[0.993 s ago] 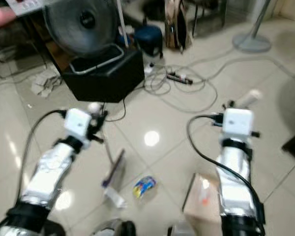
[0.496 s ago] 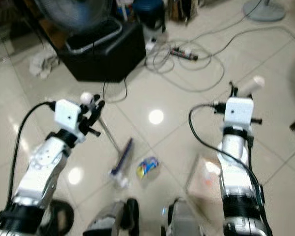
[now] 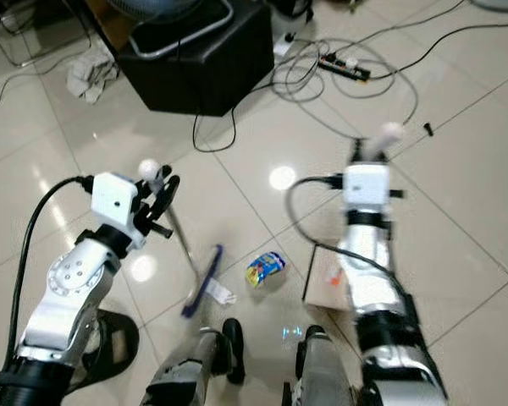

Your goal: Sweep floor

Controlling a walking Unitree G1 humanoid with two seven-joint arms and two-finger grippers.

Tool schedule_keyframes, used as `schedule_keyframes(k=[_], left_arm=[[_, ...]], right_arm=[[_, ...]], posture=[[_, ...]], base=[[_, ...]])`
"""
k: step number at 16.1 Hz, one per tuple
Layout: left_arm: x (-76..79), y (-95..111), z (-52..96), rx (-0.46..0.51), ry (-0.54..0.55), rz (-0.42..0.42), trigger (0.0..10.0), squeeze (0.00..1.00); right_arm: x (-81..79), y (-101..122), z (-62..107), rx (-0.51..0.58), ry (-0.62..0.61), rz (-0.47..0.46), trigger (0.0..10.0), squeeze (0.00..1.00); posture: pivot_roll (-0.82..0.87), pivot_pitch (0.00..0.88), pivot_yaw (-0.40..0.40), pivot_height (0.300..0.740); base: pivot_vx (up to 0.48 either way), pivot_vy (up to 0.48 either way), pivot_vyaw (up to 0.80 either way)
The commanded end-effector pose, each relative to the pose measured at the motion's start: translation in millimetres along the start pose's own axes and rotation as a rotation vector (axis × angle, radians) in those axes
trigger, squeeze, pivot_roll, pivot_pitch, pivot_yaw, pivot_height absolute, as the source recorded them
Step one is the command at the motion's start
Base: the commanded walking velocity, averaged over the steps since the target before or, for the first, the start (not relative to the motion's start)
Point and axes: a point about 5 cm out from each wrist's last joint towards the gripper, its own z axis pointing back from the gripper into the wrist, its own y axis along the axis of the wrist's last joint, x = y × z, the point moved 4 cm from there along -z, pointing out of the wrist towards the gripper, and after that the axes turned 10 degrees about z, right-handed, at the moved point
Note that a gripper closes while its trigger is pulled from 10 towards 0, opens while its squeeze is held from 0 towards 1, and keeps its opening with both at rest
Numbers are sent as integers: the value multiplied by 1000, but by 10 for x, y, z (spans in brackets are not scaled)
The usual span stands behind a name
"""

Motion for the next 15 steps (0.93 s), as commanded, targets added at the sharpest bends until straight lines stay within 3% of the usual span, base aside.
schedule_keyframes(k=[1, 4, 6, 9, 11, 15], left_arm=[[28, -13, 18, -8, 0, 32, 10000, 0], [159, 4, 14, -10, -50, 94, 10000, 0], [307, 19, 24, -23, -113, 215, 10000, 0], [375, 113, -53, 12, -112, 318, 10000, 0], [402, 143, -113, 25, -125, 339, 10000, 0], [377, 258, -236, 73, -186, 284, 10000, 0]], right_arm=[[-135, 16, 58, 9, 32, -29, 10000, 0], [-240, 104, 47, 43, 58, -46, 10000, 0], [-252, 97, 15, 46, 54, -52, 10000, 0], [-256, 135, -7, 55, 45, -74, 10000, 0], [-254, 128, -4, 56, 46, -73, 10000, 0], [-212, 114, 77, 79, 50, -67, 10000, 0]], posture=[[219, 355, 188, 740], [196, 334, 179, 740], [184, 317, 171, 740], [163, 292, 168, 740], [153, 271, 169, 740], [113, 213, 167, 740]], base=[[0, 0, 0], [0, 0, 0], [0, 0, 0], [0, 0, 0], [0, 0, 0], [0, 0, 0]])
